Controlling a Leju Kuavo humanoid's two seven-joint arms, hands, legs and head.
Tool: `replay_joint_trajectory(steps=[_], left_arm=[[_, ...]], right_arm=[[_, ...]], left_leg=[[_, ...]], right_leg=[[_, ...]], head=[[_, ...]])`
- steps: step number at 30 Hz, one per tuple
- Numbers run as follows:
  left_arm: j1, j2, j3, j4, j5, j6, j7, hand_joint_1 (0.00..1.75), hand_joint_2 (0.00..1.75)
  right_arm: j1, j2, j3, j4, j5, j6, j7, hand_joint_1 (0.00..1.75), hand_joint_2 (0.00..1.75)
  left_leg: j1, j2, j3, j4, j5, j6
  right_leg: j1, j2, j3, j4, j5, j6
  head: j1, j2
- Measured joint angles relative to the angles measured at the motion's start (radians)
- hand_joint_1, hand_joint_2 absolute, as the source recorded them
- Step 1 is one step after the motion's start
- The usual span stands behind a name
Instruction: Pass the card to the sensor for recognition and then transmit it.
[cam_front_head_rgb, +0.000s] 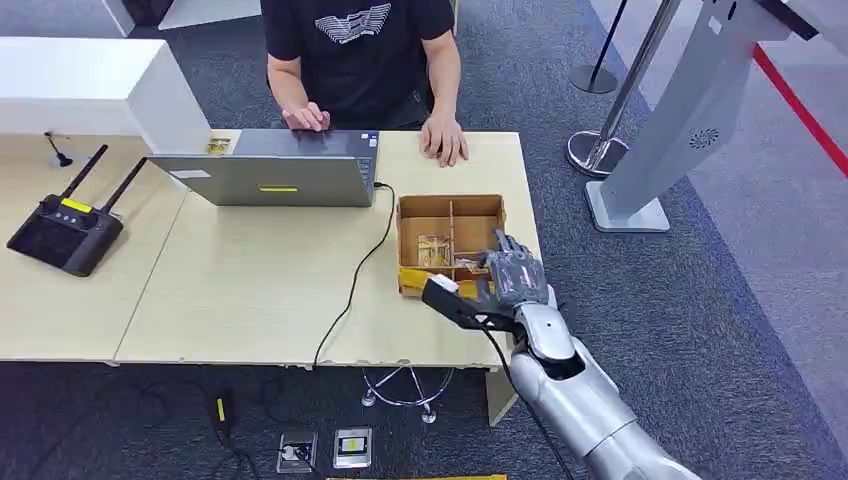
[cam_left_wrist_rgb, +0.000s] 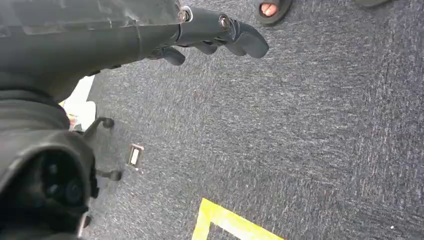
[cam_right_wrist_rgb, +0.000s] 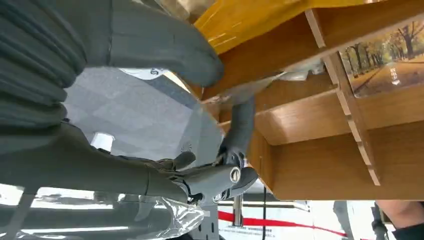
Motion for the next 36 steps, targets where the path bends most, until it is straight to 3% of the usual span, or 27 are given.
replay_joint_trajectory(steps=[30,32,36], left_arm=[[0.0,0.001,0.0,0.0,-0.001,0.0,0.0,0.0,0.0],[0.0,0.001,0.0,0.0,-0.001,0.0,0.0,0.0,0.0],[0.0,0.001,0.0,0.0,-0.001,0.0,0.0,0.0,0.0]], right_arm=[[0.008,-0.005,0.0,0.01,-0.003,-0.039,-0.01,0.0,1.75],[0.008,-0.005,0.0,0.01,-0.003,-0.039,-0.01,1.75,1.75],[0.008,-0.006,0.0,0.01,-0.003,-0.04,-0.01,1.75,1.75]], left_leg=[[0.0,0.0,0.0,0.0,0.0,0.0],[0.0,0.0,0.0,0.0,0.0,0.0],[0.0,0.0,0.0,0.0,0.0,0.0]], right_leg=[[0.0,0.0,0.0,0.0,0.0,0.0],[0.0,0.0,0.0,0.0,0.0,0.0],[0.0,0.0,0.0,0.0,0.0,0.0]], head=[[0.0,0.0],[0.0,0.0],[0.0,0.0]])
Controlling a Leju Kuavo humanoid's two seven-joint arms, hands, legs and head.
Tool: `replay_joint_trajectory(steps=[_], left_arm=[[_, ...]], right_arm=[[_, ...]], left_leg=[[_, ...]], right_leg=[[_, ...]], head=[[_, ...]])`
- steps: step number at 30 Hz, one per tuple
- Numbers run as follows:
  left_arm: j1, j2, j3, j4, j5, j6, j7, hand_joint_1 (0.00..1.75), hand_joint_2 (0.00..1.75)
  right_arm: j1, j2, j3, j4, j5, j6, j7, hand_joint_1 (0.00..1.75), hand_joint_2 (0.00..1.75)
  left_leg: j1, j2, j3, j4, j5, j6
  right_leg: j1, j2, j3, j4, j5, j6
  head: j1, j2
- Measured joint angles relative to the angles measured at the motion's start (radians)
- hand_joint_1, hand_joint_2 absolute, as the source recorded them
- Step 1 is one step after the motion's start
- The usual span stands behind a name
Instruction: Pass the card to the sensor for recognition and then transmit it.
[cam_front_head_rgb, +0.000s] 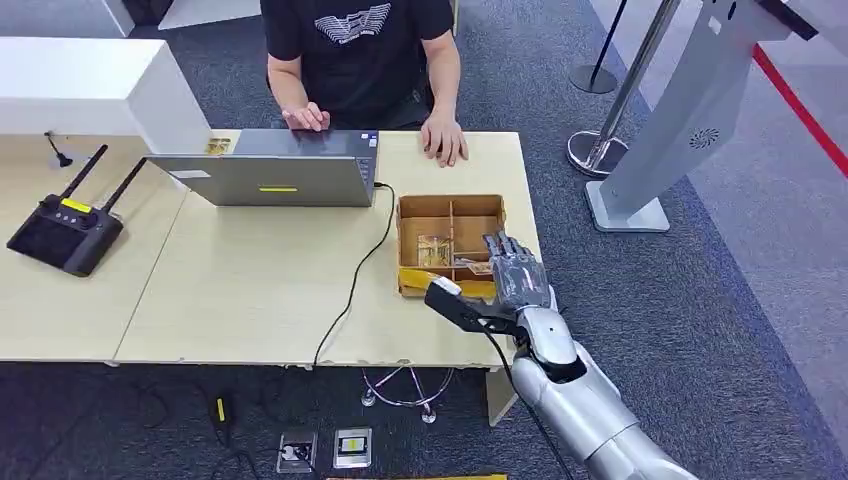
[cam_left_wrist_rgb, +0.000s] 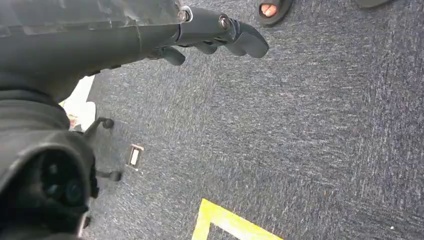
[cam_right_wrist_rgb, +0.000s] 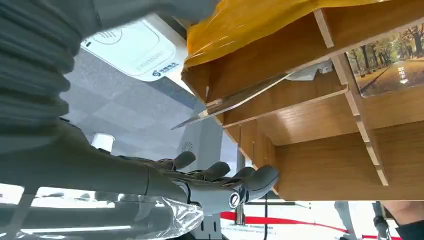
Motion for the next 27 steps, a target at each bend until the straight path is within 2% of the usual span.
replay_joint_trajectory(steps=[8,27], left_arm=[[0.0,0.0,0.0,0.0,0.003,0.003,0.0,0.0,0.0],[0.0,0.011,-0.002,0.001,-0.002,0.001,0.02,0.0,0.0]], right_arm=[[0.0,0.0,0.0,0.002,0.0,-0.002,-0.01,1.75,1.75],[-0.003,-0.005,-0.001,0.006,-0.045,-0.057,-0.008,1.75,1.75]], left_leg=[[0.0,0.0,0.0,0.0,0.0,0.0],[0.0,0.0,0.0,0.0,0.0,0.0]], right_leg=[[0.0,0.0,0.0,0.0,0.0,0.0],[0.0,0.0,0.0,0.0,0.0,0.0]], head=[[0.0,0.0],[0.0,0.0]])
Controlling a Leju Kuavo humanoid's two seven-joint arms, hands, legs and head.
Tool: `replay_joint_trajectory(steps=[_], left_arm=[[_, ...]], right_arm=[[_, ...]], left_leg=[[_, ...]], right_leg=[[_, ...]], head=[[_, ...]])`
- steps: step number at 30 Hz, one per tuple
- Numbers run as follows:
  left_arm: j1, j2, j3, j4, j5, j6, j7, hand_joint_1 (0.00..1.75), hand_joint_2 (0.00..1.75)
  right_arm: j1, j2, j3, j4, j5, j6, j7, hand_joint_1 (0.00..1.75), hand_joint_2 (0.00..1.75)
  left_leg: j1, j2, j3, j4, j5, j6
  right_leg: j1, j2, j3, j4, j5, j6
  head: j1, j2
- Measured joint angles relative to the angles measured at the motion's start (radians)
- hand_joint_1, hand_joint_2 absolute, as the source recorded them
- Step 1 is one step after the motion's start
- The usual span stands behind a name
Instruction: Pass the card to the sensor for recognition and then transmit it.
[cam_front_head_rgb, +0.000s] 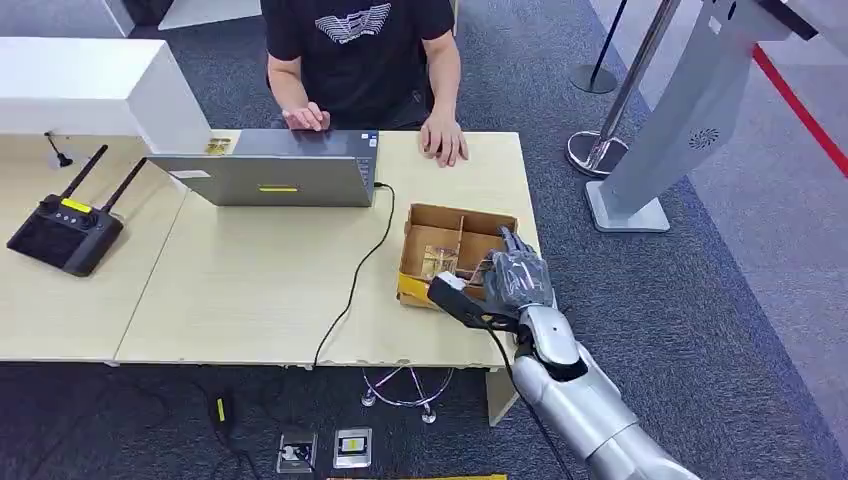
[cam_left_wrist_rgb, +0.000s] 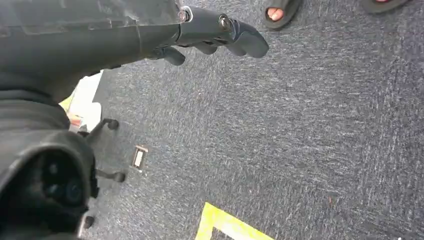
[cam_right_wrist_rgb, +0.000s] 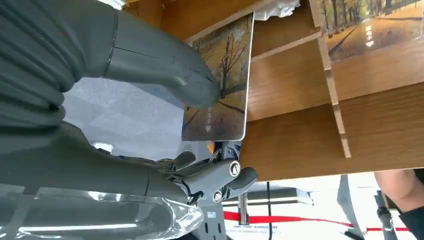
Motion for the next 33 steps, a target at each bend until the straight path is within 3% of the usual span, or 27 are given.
replay_joint_trajectory(steps=[9,17,21,33], left_arm=[[0.0,0.001,-0.016,0.0,-0.007,-0.004,-0.034,0.0,0.0],[0.0,0.003,-0.028,0.0,-0.025,-0.01,-0.076,0.0,0.0],[0.0,0.003,-0.033,0.0,-0.025,-0.01,-0.081,0.0,0.0],[-0.002,0.002,-0.05,0.0,-0.027,-0.008,-0.09,0.0,0.0]], right_arm=[[-0.034,-0.026,-0.026,-0.034,0.027,-0.018,-0.006,1.75,1.75],[-0.246,-0.043,-0.084,-0.13,0.096,0.013,-0.065,1.75,1.75],[-0.298,-0.039,-0.097,-0.141,0.102,0.0,-0.08,1.75,1.75],[-0.388,0.04,-0.103,-0.074,0.071,-0.111,-0.149,1.75,1.75]], left_leg=[[0.0,0.001,0.0,0.0,0.0,0.0],[0.0,0.002,0.0,0.0,0.002,-0.002],[0.001,0.002,0.0,0.0,0.002,-0.002],[0.001,0.002,-0.001,0.0,0.002,-0.002]], right_leg=[[0.0,0.001,0.0,0.0,0.001,0.0],[0.0,0.003,-0.001,0.0,0.003,-0.001],[0.001,0.002,-0.001,0.001,0.003,-0.001],[0.001,0.003,-0.001,0.001,0.003,-0.001]], head=[[0.0,0.0],[0.0,0.0],[0.0,0.0],[0.0,0.0]])
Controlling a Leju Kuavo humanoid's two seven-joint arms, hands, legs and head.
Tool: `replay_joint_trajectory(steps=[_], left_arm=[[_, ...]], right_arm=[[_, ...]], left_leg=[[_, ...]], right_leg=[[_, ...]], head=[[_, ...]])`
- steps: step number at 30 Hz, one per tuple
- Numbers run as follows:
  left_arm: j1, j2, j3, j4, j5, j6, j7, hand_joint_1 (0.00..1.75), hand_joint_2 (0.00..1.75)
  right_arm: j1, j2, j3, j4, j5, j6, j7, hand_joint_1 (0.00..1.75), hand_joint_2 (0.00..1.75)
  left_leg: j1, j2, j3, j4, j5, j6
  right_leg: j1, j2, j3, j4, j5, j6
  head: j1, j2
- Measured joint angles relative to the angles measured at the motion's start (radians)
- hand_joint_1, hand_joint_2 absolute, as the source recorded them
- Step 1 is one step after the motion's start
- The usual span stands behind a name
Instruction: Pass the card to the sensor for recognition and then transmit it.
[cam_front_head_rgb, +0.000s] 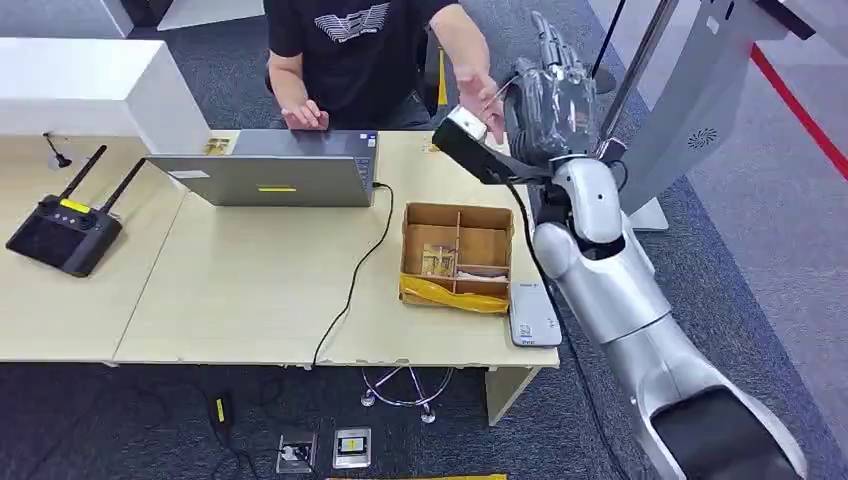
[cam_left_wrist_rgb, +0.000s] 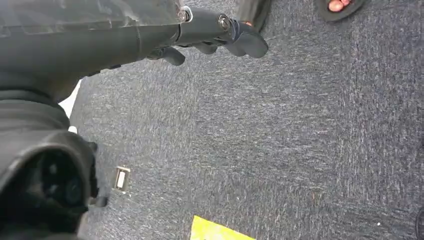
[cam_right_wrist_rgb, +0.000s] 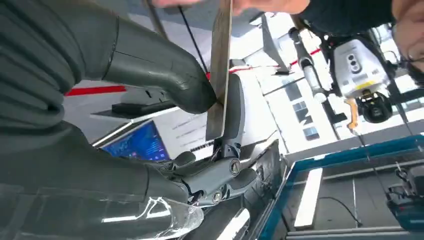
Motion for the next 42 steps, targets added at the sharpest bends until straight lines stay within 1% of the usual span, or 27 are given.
replay_joint_trajectory(steps=[6,11,18,19,20,21,22,25,27,38,42], left_arm=[[-0.005,0.009,-0.006,0.0,0.003,-0.001,0.0,0.0,0.0],[-0.004,0.012,-0.007,0.0,0.011,0.0,0.0,0.0,0.0],[-0.004,0.012,-0.008,0.0,0.018,0.005,0.005,0.0,0.0],[-0.004,0.013,-0.009,0.0,0.02,0.005,0.006,0.0,0.0],[-0.004,0.014,-0.01,0.0,0.02,0.006,0.006,0.0,0.0],[-0.004,0.015,-0.013,0.0,0.021,0.006,0.007,0.0,0.0],[-0.004,0.015,-0.014,0.0,0.021,0.007,0.007,0.0,0.0],[-0.004,0.017,-0.016,0.0,0.022,0.008,0.007,0.0,0.0],[-0.004,0.017,-0.016,0.0,0.023,0.008,0.007,0.0,0.0],[-0.004,0.017,-0.019,0.0,0.023,0.007,0.007,0.0,0.0],[-0.003,0.017,-0.022,0.0,0.023,0.005,0.007,0.0,0.0]], right_arm=[[-0.018,0.063,0.004,0.129,-0.03,-0.057,-0.04,1.75,1.75],[-0.023,0.101,0.006,0.207,-0.038,-0.065,-0.063,1.75,1.75],[-0.024,0.135,0.007,0.281,-0.041,-0.08,-0.066,1.75,1.75],[-0.024,0.138,0.008,0.289,-0.04,-0.084,-0.066,1.4,1.75],[-0.024,0.14,0.008,0.293,-0.04,-0.087,-0.066,1.4,1.75],[-0.026,0.142,0.01,0.302,-0.038,-0.093,-0.065,0.0,1.75],[-0.027,0.144,0.011,0.31,-0.037,-0.1,-0.066,0.0,0.0],[-0.029,0.147,0.014,0.323,-0.043,-0.123,-0.082,0.0,0.0],[-0.032,0.15,0.014,0.332,-0.048,-0.124,-0.093,0.0,0.0],[-0.044,0.15,0.018,0.368,-0.022,-0.137,-0.093,0.0,0.0],[-0.067,0.143,0.027,0.376,-0.014,-0.132,-0.094,0.0,0.0]], left_leg=[[0.0,0.0,0.0,0.0,0.0,0.0],[0.0,0.0,-0.001,0.0,0.0,0.0],[0.0,0.0,-0.001,0.0,0.0,0.0],[0.0,0.0,-0.001,0.0,0.0,0.0],[0.0,0.0,-0.001,0.0,0.0,0.0],[0.0,0.0,-0.001,0.0,0.0,0.0],[0.0,0.0,-0.001,0.0,0.0,0.0],[0.0,0.0,-0.001,0.0,0.0,0.0],[0.0,0.0,-0.001,0.0,0.0,0.0],[0.0,0.0,-0.001,0.0,0.0,0.0],[0.0,0.0,-0.001,0.0,0.0,0.0]], right_leg=[[0.0,0.0,0.0,0.0,0.0,0.0],[0.0,-0.001,0.0,0.0,0.0,0.0],[0.0,-0.001,0.0,0.0,0.0,0.0],[0.0,-0.001,0.0,0.0,0.0,0.0],[0.0,-0.001,0.0,0.0,0.0,0.0],[0.0,-0.001,0.0,0.0,0.0,0.0],[0.0,-0.002,0.0,0.0,0.0,0.0],[0.0,-0.001,0.0,0.0,0.0,0.0],[0.0,-0.001,0.0,0.0,0.0,0.0],[0.0,-0.001,0.0,0.0,0.0,0.0],[0.0,-0.001,-0.001,0.0,0.0,0.0]], head=[[0.0,0.0],[0.0,0.0],[0.0,0.0],[0.0,0.0],[0.0,0.0],[0.0,0.0],[0.0,0.0],[0.0,0.0],[0.0,0.0],[0.0,0.0],[0.0,0.0]])
